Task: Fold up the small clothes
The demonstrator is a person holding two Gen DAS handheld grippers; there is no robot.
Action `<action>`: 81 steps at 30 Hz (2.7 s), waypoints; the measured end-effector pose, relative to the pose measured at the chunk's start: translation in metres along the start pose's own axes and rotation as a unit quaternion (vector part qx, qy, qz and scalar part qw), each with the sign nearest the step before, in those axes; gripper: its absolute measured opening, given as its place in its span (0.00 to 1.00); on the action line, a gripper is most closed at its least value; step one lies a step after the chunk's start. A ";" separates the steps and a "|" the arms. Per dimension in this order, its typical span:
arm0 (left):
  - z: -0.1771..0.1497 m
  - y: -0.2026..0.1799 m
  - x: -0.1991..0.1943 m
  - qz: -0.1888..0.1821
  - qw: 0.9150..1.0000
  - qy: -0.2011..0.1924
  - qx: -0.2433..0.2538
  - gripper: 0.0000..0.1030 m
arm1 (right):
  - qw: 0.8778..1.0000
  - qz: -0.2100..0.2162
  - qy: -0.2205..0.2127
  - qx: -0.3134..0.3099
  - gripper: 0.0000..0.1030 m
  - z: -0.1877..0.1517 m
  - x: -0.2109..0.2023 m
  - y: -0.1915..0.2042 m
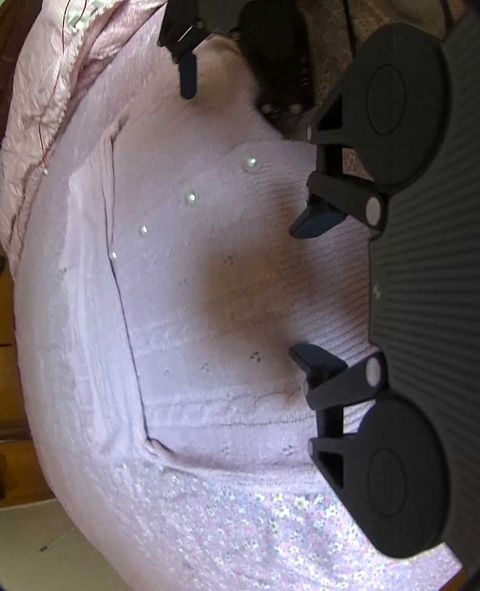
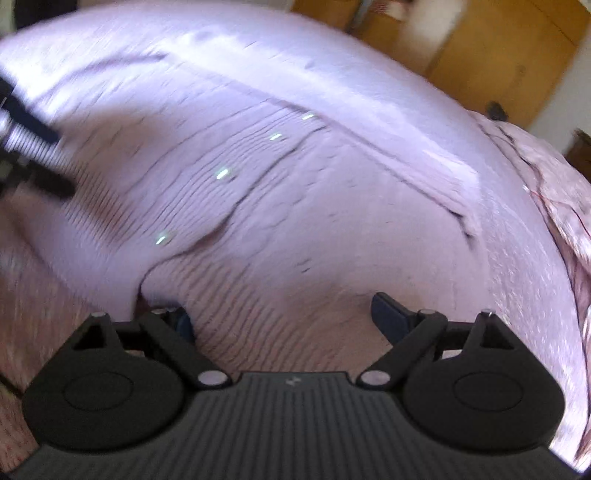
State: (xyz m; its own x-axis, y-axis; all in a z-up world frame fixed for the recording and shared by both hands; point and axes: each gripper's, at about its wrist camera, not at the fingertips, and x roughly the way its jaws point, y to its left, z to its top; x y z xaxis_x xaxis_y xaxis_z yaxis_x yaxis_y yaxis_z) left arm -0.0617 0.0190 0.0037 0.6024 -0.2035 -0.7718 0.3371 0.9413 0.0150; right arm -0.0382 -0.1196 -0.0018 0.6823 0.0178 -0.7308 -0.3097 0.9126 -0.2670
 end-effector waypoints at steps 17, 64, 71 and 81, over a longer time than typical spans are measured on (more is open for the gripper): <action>-0.002 -0.010 0.015 0.125 0.988 -0.050 0.077 0.67 | 0.986 0.031 -0.035 0.161 0.68 0.007 -0.008 -0.042; 0.134 0.035 -0.018 0.076 0.976 -0.197 -0.046 0.04 | 0.950 0.068 -0.197 0.233 0.13 0.111 -0.023 -0.113; 0.180 0.049 0.002 0.093 0.969 -0.226 -0.025 0.03 | 0.950 0.052 -0.217 0.219 0.13 0.152 -0.003 -0.132; 0.214 0.074 0.095 0.085 0.984 -0.153 -0.024 0.04 | 0.973 0.036 -0.124 0.191 0.13 0.187 0.123 -0.136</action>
State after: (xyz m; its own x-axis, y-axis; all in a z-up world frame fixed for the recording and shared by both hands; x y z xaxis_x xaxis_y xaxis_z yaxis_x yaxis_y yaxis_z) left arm 0.1753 0.0118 0.0671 0.8390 -0.1060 -0.5338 0.1819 0.9791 0.0915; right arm 0.2115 -0.1657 0.0619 0.8213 0.1420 -0.5526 -0.1257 0.9898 0.0674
